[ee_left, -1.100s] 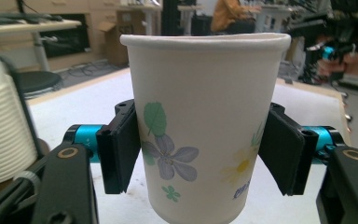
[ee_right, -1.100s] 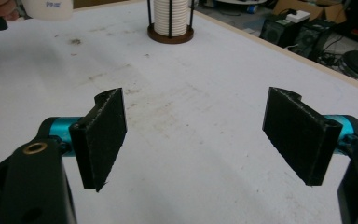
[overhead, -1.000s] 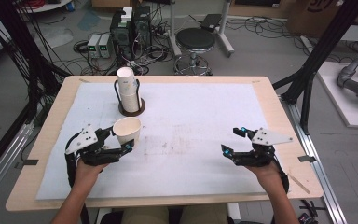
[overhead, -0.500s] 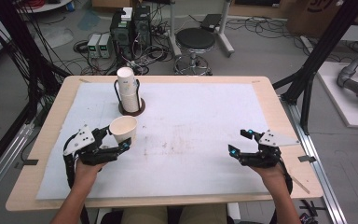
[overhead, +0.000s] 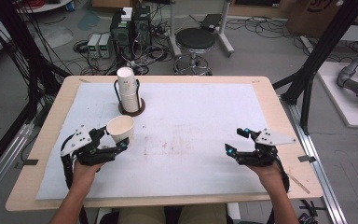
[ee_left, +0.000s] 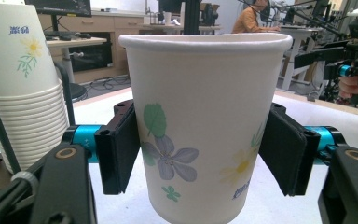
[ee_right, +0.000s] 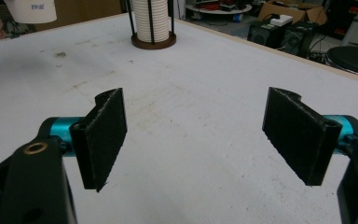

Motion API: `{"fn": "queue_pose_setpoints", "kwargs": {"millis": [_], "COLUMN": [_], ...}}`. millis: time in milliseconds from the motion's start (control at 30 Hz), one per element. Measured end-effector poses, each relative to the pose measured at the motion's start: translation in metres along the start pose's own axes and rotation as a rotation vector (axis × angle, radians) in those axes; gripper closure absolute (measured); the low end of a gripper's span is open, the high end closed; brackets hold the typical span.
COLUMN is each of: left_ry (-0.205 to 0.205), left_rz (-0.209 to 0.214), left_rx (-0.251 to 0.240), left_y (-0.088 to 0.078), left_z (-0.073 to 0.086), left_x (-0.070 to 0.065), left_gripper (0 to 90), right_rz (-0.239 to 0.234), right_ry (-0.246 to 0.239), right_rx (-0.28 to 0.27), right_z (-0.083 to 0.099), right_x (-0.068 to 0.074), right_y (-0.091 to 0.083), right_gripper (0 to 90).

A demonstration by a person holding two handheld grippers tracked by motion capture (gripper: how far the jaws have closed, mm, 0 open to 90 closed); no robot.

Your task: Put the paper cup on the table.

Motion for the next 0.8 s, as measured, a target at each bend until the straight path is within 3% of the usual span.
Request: {"fn": "queue_pose_setpoints", "kwargs": {"millis": [300, 400, 467, 800], "left_ry": [0.009, -0.028, -0.032, -0.050], "left_rz": [-0.020, -0.011, -0.008, -0.011], "left_rx": [0.004, 0.017, 0.026, 0.131], "left_y": [0.007, 0.013, 0.018, 0.053], "left_z": [0.006, 0.011, 0.013, 0.035], "left_x": [0.014, 0.020, 0.021, 0.021], "left_gripper": [32.7, 32.8, 32.9, 32.9], "right_rz": [-0.007, -0.010, -0.013, -0.016], "right_ry": [-0.004, -0.008, -0.007, -0.009], "right_rx": [0.010, 0.017, 0.015, 0.007], "right_z": [0.001, 0.002, 0.002, 0.001], "right_x": [0.003, 0.004, 0.004, 0.005], "right_y": [0.001, 0.001, 0.001, 0.000], "right_gripper": [22.3, 22.3, 22.3, 22.3]}}
Point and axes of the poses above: each handheld gripper's, and its own axes: y roughly forward along the jaws, z roughly out of its underside, x roughly to its left, the point moved 5 cm from there along y, roughly forward along the jaws, and after that the axes turned 4 degrees about -y, right-handed, at the moved point
